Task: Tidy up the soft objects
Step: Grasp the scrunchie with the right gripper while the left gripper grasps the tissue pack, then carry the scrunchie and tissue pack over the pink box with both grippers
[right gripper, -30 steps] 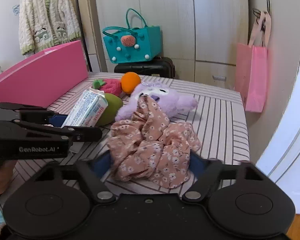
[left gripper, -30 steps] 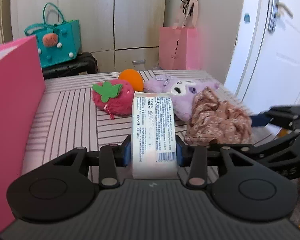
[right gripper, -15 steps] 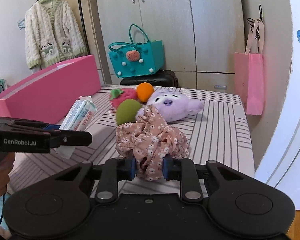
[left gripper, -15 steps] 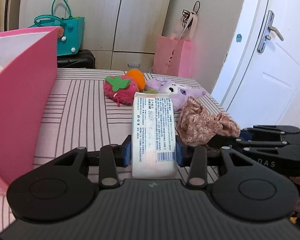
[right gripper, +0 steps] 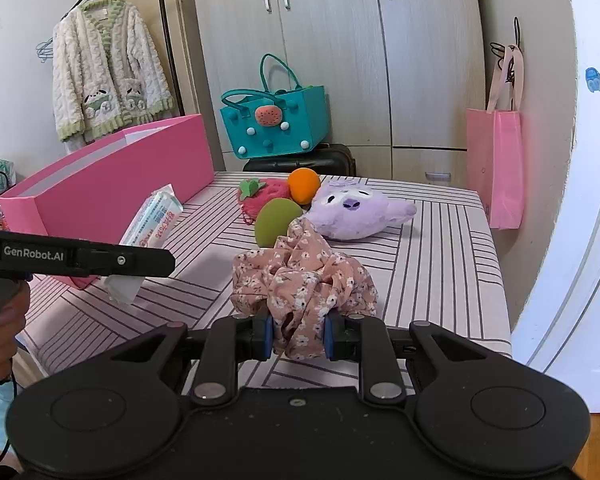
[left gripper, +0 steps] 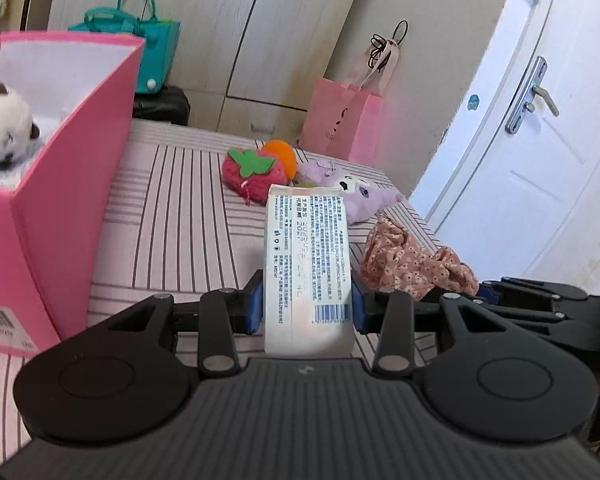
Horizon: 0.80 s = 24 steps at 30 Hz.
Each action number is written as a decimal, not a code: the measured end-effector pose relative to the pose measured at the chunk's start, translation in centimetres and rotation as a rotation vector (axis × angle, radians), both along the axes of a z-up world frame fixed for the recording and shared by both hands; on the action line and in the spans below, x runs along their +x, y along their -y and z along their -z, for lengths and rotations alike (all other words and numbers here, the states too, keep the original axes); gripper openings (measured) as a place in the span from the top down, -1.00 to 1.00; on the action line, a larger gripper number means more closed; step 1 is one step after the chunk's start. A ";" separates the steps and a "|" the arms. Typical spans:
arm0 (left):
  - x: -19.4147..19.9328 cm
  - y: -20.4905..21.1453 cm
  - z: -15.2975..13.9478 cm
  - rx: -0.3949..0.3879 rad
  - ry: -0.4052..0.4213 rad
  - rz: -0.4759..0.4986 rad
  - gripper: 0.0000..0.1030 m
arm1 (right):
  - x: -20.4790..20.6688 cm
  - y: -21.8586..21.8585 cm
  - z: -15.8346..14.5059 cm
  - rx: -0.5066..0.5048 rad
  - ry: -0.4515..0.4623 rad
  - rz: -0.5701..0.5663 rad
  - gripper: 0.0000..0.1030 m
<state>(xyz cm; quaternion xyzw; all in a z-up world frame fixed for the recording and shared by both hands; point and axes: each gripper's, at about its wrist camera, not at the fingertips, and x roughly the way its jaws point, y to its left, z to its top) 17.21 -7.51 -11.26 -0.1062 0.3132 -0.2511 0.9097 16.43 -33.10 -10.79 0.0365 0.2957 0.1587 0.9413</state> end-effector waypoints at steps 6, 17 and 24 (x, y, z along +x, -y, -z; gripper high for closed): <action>-0.4 -0.8 -0.7 0.037 -0.047 0.024 0.22 | -0.7 -0.7 -0.7 0.010 -0.044 -0.031 0.49; -3.3 -4.3 -0.7 0.111 -0.221 0.096 0.22 | -2.8 -2.8 -2.5 0.106 -0.194 -0.174 0.49; -5.0 -7.6 -2.1 0.093 -0.307 0.127 0.22 | -3.2 -5.5 -4.0 0.137 -0.282 -0.271 0.49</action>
